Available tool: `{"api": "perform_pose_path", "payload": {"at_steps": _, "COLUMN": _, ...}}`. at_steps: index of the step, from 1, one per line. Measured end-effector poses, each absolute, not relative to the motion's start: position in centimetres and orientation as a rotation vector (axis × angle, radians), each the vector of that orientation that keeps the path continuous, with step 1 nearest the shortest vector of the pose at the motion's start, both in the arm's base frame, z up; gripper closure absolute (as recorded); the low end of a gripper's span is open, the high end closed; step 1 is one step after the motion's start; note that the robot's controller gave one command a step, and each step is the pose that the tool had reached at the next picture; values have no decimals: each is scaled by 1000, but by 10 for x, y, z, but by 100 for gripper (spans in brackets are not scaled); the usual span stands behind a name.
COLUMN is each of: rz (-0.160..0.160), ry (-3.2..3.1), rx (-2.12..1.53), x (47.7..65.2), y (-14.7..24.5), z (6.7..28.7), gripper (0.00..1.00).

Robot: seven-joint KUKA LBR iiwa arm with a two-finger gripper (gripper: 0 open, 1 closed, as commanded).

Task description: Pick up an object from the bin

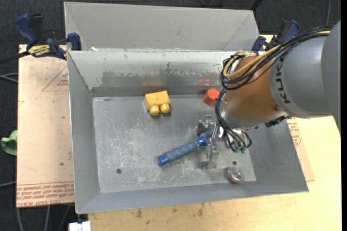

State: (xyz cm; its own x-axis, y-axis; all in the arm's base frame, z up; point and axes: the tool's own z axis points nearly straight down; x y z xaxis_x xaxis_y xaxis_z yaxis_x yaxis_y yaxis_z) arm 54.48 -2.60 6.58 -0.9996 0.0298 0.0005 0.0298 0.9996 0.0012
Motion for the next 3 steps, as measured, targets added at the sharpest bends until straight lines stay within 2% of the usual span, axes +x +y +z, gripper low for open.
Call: {"api": "perform_pose_path", "payload": {"at_steps": 3, "rz": -2, "ry": -3143, "rx": -46, "x": 546, "y": -25, "z": 66, "gripper": 0}}
